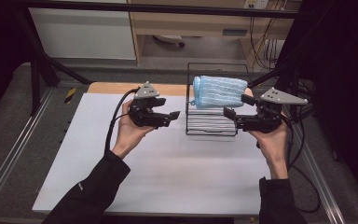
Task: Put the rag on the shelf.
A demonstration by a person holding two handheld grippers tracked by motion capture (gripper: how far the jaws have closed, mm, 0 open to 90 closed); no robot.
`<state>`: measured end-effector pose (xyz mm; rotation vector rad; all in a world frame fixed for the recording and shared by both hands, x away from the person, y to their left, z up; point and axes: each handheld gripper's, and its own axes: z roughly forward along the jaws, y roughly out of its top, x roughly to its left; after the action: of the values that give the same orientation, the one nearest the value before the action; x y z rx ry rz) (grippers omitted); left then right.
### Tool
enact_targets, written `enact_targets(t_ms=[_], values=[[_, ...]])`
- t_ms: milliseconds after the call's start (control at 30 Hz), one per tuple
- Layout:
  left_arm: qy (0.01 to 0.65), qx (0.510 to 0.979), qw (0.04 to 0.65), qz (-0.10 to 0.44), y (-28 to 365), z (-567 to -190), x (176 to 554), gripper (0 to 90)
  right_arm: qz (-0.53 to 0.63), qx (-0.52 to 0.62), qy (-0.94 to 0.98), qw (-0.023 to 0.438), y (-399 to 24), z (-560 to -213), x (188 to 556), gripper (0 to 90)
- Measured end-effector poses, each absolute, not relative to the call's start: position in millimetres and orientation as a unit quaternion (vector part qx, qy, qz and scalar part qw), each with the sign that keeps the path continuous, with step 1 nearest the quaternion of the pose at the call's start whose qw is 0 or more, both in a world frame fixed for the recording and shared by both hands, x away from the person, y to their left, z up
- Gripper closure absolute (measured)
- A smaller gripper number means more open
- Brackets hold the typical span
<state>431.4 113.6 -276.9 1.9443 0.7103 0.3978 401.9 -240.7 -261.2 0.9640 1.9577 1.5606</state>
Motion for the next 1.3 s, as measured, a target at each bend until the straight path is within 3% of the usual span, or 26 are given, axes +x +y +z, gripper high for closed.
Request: enact_targets(t_ms=[333, 800, 1300], values=[[0.318, 0.798, 0.482, 0.17, 163.2, -319.4, 408.1, 12.0, 0.556, 0.343, 0.729, 0.205, -230.1, -286.9, 382.6, 3.5], [0.364, 0.793, 0.46, 0.165, 218.7, -385.8, 381.0, 11.8, 0.523, 0.367, 0.756, 0.142, -230.5, -362.5, 376.3, 0.6], [0.386, 0.801, 0.428, 0.162, 261.3, -432.4, 363.3, 12.1, 0.505, 0.389, 0.763, 0.11, -264.8, -428.6, 363.9, 0.6]])
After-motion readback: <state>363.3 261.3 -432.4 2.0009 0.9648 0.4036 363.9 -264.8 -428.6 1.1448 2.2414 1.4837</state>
